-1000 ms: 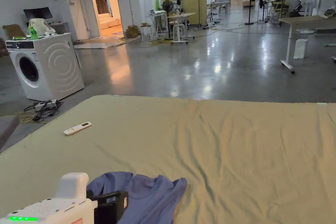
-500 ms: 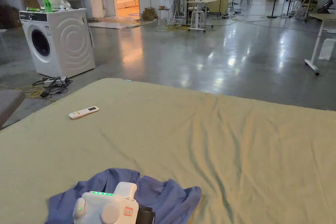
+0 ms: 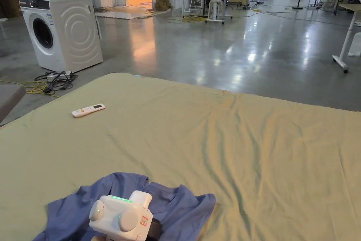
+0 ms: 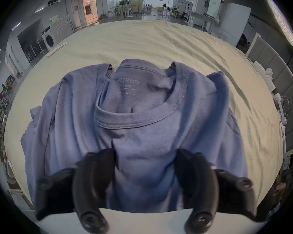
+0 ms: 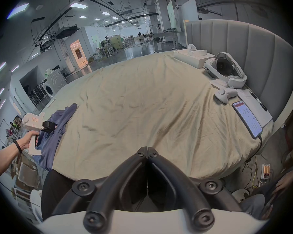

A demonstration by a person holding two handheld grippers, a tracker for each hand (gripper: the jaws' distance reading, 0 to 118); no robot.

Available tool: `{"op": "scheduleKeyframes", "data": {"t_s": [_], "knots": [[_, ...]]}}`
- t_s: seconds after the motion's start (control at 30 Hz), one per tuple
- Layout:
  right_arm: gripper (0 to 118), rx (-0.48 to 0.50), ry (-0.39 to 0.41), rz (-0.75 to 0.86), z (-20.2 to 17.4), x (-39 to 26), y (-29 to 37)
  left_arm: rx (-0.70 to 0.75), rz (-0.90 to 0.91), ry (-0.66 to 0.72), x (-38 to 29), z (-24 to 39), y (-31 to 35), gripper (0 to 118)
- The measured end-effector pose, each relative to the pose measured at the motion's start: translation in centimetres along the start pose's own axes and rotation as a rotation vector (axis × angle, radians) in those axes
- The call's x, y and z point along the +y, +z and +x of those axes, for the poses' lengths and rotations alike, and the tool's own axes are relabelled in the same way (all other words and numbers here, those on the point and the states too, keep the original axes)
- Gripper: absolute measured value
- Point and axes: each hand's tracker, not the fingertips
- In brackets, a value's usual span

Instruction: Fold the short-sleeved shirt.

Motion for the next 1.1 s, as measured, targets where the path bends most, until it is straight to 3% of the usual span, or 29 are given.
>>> {"op": "scheduleKeyframes", "data": {"t_s": [0.03,0.17,0.2,0.3,0.4,0.57,0.67,0.7,0.83,0.97,1.1], "knots": [[0,0.000,0.008,0.000,0.2,-0.1,0.1,-0.003,0.013,0.005,0.2,0.2,0.2,3],[0,-0.023,0.088,-0.012,0.3,-0.6,0.3,0.016,0.007,0.008,0.5,0.3,0.1,3],[0,-0.025,0.102,-0.013,-1.3,-0.2,0.7,-0.002,0.005,0.059,0.7,-0.1,0.3,3],[0,-0.015,0.132,-0.007,-1.3,-0.3,1.3,-0.088,0.035,0.170,1.2,-1.1,2.0,3],[0,-0.014,0.169,0.002,-0.9,-0.5,1.7,-0.082,0.223,0.231,3.0,-2.0,7.3,3],[0,0.007,0.206,0.029,-1.3,-0.4,3.1,-0.072,0.339,0.189,6.9,-2.6,16.8,3],[0,0.032,0.210,0.060,-1.3,-0.6,4.4,-0.043,0.430,0.075,10.1,-1.1,22.3,3],[0,0.046,0.201,0.076,-1.2,-0.8,4.9,0.044,0.496,0.005,11.0,-0.2,23.9,3],[0,0.047,0.155,0.093,0.1,-1.7,6.2,0.012,0.535,-0.180,13.7,5.7,26.8,3],[0,-0.006,0.109,0.093,1.4,-2.5,7.4,-0.133,0.497,-0.321,14.2,13.8,22.5,3],[0,-0.049,0.014,0.119,3.4,-2.8,8.7,-0.300,0.443,-0.450,11.4,26.0,16.0,3]]}}
